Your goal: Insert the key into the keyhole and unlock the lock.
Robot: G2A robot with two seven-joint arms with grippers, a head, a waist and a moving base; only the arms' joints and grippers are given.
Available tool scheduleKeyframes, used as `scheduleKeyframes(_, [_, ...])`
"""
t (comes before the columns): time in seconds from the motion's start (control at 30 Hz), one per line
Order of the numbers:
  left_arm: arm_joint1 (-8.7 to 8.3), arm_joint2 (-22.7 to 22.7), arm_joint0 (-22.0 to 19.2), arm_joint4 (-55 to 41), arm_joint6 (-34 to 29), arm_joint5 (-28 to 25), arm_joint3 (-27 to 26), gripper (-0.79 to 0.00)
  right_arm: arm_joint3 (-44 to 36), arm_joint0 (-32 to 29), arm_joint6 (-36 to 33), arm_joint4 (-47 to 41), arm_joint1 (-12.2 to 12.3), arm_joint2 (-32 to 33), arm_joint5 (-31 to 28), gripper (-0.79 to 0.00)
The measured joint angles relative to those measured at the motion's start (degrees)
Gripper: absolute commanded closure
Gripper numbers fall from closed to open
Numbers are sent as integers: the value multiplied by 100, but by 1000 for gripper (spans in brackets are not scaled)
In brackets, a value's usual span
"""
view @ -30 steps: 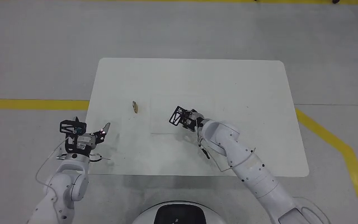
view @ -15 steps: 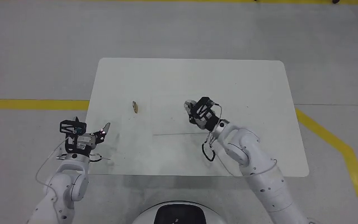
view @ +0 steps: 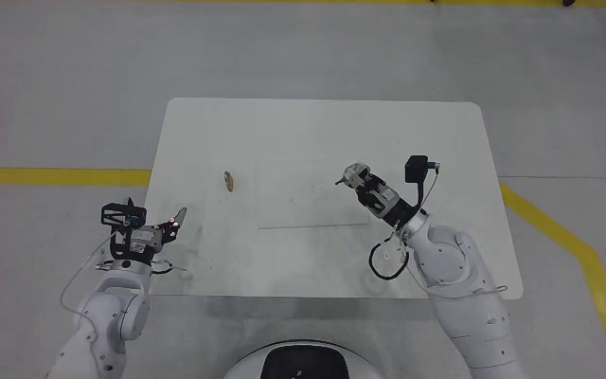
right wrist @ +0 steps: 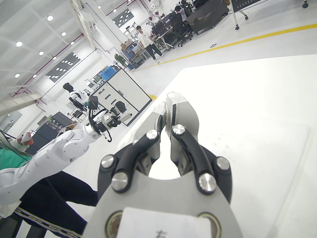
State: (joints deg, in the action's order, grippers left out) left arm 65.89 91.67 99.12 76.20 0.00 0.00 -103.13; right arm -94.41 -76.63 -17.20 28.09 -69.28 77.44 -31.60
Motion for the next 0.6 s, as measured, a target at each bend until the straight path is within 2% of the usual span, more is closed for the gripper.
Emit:
scheduleKeyframes(0.13, [-2,28,2,-6,14,-67,1,-785,0,0,0,0,0,0,0,0])
scheduleKeyframes(0.23, [10,152,-8,-710,-101,-602,-114,-785,0,0,0,0,0,0,-1,0])
scheduleKeyframes(0.33, [19,110,-132,-1932,-723,-1187,-251,-785,0,0,0,-1,0,0,-1,0])
scheduleKeyframes(0.47, [24,-169,-318,-3914,-2143,-1876,-407,-785,80,-38,76,-564,-29,-119,-122,0])
scheduleKeyframes(0.6, [8,-448,-567,-5408,-3415,-2049,-432,-785,417,150,-143,-1434,-55,-268,-325,0])
